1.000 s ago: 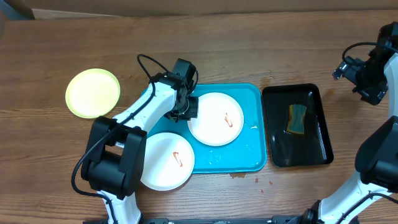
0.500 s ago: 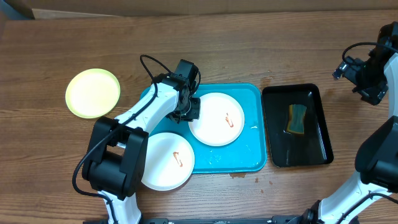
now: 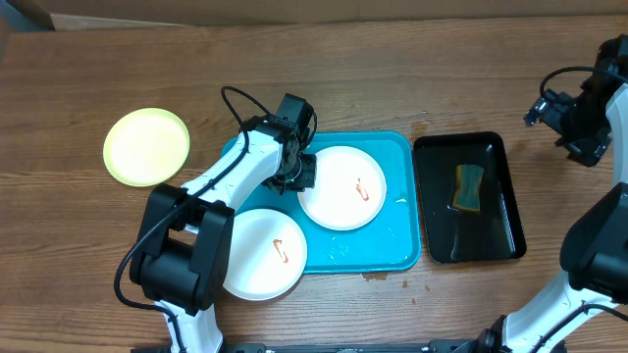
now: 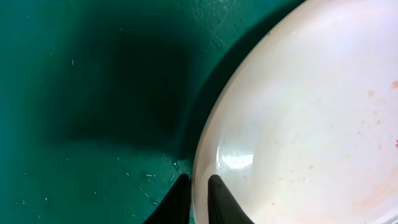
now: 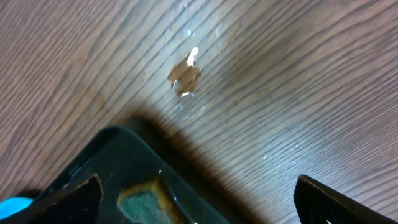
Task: Clean dirty plates on tray and stack at the side
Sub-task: 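Drag the white plate up toward the tray's top edge with left gripper, then reach right gripper down into the black tray toward the sponge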
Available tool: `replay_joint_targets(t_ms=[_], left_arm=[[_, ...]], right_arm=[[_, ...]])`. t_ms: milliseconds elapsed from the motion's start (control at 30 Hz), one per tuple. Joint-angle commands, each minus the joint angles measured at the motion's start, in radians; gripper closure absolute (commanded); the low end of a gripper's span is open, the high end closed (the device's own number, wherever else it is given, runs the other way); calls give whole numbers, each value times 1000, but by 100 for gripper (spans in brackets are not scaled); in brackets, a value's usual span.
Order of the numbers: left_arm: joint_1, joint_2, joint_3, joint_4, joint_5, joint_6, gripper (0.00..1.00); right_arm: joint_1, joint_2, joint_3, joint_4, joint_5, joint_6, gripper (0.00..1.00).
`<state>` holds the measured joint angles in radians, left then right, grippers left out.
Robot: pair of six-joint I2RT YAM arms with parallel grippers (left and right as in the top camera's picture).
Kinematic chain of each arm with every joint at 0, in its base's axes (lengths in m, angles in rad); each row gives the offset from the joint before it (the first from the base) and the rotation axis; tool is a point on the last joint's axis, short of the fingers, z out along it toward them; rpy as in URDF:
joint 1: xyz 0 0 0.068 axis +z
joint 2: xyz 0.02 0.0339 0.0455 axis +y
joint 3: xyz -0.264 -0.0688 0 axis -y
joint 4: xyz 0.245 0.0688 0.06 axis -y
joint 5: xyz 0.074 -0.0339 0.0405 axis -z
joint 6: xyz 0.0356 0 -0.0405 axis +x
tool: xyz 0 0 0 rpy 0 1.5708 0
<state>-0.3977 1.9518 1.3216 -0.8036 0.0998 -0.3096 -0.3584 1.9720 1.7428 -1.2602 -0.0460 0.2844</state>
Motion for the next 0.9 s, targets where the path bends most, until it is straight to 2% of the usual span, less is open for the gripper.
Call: replay_joint_targets(t_ms=[0,167,400,533,633,800,867], left_arm=[[-5,6,23,0,1,19,87],[-5,6,23,1,1,19,87],[-5,6,23,6,1,49,87],[-5,6,23,13,2,49,87],[-5,6,23,14,2,49,87],[-5,6,23,12,2,49,87],[-5,6,23,12,2,49,87]], right_arm=[[1,-14,12,-11,-55,3,0],[1,-14,12,-42,-114,2,0],[1,-14,10,-84,-101,6,0],[7,-14,-6,-123,-98,7,31],[10,-14,-48,-114,-94,24,39],[10,-14,-132,-46,-43,99,66],[10,-14,-155,-22,-20,124,73]])
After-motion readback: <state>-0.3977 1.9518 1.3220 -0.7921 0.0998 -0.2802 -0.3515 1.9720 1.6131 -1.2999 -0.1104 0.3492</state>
